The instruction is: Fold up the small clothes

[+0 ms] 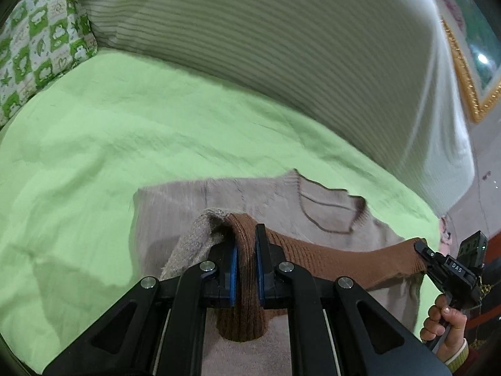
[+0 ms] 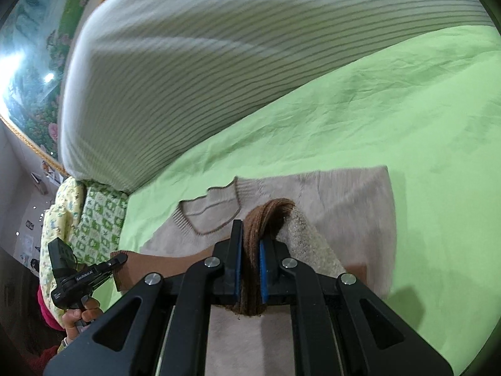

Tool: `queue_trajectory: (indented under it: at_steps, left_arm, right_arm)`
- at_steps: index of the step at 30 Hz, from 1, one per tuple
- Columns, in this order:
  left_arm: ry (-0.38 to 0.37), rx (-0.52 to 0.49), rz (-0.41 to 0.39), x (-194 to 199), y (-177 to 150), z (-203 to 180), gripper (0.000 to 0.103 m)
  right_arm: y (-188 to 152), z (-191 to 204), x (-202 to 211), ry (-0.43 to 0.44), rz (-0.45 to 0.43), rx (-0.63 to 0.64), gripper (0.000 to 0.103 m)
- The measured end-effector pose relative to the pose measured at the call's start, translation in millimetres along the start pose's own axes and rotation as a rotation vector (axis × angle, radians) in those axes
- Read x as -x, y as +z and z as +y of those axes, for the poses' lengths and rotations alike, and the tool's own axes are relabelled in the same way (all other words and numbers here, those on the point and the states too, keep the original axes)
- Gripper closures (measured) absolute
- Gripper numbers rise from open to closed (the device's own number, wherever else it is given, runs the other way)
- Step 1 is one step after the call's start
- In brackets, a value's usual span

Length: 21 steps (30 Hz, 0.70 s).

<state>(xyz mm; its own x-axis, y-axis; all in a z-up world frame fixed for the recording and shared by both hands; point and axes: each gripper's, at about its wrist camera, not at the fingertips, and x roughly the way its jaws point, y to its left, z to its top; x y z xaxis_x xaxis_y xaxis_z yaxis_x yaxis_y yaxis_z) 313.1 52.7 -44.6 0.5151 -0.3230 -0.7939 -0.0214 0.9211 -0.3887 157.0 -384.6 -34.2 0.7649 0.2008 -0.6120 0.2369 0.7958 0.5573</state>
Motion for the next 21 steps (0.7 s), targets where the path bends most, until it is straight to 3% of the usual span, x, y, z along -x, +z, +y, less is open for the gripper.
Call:
queue_trajectory:
  at_steps: [5,8,10,13,15,18,21]
  left_arm:
    - [0.046,0.063,0.071,-37.5,5.1,15.3,0.087]
    - [0.020,0.078,0.072,-33.5,7.9,15.2,0.083]
    - [0.024,0.049,0.048,-23.3,8.3,10.1,0.069]
    - [0.070,0.013,-0.007,-4.2,5.8,5.1,0.050]
    - [0.088,0.006,-0.024,6.8,2.7,6.5,0.050]
    - [0.122,0.005,-0.027,20.4,-9.4,11.7,0.040]
    - [0.162,-0.026,-0.001,26.0,-28.3,16.4,0.040]
  right_arm:
    - [12.1,-21.3,-33.1,-0.042,0.072,-0.068,0.086]
    - [17.1,-29.2,-23.5,-0.050,0.030,-0.104,0.066]
    - [22.1,-32.1,-7.7,-0.061,-0.019,-0.107,0.050]
    - [25.1,-35.4,15.1,-0.076,-0.055,-0.093,0.049]
    - [21.8,-35.5,29.2,-0.094,-0.065,-0.066,0.049]
    - [12.8,-28.2,39.3,-0.154,-0.071,0.015,0.049]
    - [0.5,-18.2,40.6,-0.191,-0.037,0.120,0.048]
